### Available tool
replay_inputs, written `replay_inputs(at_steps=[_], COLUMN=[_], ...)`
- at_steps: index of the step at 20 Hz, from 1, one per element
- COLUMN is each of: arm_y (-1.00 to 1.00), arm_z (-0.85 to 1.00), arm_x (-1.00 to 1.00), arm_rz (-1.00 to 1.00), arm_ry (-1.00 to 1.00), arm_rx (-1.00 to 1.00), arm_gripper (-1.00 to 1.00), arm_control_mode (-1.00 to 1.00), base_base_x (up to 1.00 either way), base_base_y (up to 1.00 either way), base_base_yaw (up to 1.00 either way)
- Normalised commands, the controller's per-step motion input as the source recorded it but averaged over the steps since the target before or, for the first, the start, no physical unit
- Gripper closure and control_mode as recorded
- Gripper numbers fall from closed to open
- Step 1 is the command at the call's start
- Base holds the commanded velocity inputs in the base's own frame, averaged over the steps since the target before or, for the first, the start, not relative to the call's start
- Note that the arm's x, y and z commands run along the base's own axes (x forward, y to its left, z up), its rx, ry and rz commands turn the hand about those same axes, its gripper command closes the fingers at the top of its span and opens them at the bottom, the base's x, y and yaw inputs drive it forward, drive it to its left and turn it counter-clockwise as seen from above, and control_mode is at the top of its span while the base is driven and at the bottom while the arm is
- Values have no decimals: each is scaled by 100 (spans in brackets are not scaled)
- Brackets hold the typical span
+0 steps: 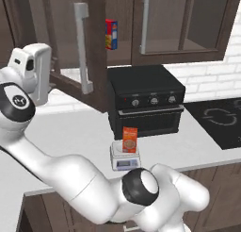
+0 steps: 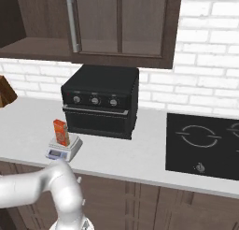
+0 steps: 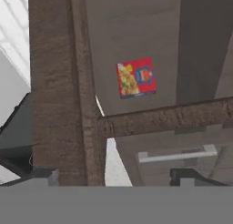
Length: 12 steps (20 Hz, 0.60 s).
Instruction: Pick the boxed food and place it on the digital scale for weighing, and close the cabinet.
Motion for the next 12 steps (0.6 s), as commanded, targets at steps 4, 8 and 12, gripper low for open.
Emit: replay_inputs(at_steps=[4,8,12], arm_y=[-100,-100,-100], arm_z=[0,0,11], arm_x=[92,92,98], arm_rz=[0,1,7], arm_ry=[0,0,0], arm_rx=[10,9,12], arm_gripper=[-100,-100,-100], arm_control_mode=[-100,-100,-100], base_base_x=[0,0,0], base_base_y=[0,0,0], base_base_yaw=[0,0,0])
